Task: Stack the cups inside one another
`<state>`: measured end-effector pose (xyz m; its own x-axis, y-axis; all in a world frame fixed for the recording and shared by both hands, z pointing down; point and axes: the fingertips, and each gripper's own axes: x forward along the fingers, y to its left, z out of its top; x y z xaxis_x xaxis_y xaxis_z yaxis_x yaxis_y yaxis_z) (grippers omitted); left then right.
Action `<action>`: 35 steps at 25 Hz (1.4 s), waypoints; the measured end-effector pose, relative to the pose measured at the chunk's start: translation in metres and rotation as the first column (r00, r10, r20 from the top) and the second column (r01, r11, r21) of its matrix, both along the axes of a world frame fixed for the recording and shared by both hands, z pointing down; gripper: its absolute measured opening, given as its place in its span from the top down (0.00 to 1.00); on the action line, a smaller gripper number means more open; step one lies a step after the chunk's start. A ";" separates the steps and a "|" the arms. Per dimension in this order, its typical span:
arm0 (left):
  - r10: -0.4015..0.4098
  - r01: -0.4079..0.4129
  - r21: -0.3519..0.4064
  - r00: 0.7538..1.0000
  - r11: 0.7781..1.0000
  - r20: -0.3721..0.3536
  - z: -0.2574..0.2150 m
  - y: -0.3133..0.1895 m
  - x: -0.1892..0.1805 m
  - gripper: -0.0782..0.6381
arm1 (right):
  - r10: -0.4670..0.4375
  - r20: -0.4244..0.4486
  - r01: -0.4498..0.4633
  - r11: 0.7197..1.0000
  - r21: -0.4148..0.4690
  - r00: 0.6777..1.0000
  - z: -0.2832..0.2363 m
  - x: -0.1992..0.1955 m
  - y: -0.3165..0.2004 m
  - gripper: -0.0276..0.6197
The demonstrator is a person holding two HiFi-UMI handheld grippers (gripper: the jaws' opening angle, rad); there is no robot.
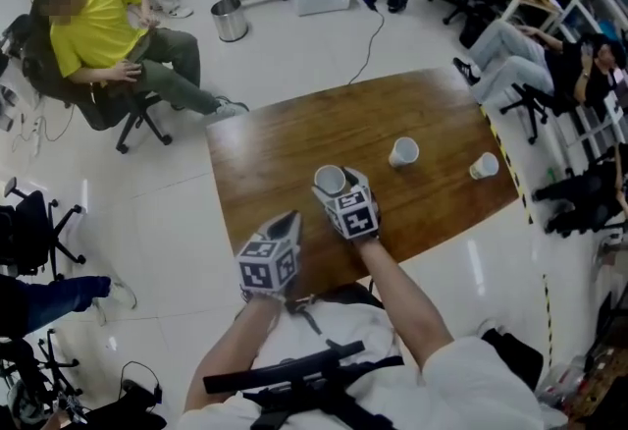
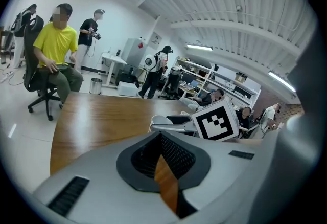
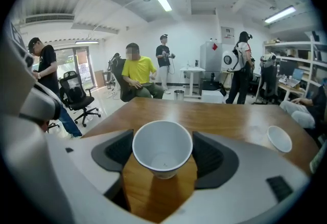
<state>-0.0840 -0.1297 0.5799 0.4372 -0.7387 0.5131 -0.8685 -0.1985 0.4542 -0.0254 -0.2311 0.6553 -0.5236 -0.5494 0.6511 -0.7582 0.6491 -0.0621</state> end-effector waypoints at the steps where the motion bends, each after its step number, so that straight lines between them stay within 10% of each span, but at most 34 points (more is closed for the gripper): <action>1: 0.011 -0.011 0.004 1.000 1.000 -0.002 -0.002 -0.002 0.004 0.91 | 0.018 0.013 -0.018 1.000 0.001 1.000 -0.004 0.007 -0.001 0.36; 17: 0.211 -0.212 0.076 0.977 0.974 0.014 -0.028 -0.043 0.108 0.91 | 0.237 0.107 -0.249 0.961 0.117 0.966 -0.084 0.154 -0.057 0.36; 35: 0.213 -0.213 0.059 0.977 0.975 -0.003 -0.023 -0.072 0.154 0.91 | 0.306 0.128 -0.316 0.947 0.064 0.943 -0.065 0.229 -0.119 0.36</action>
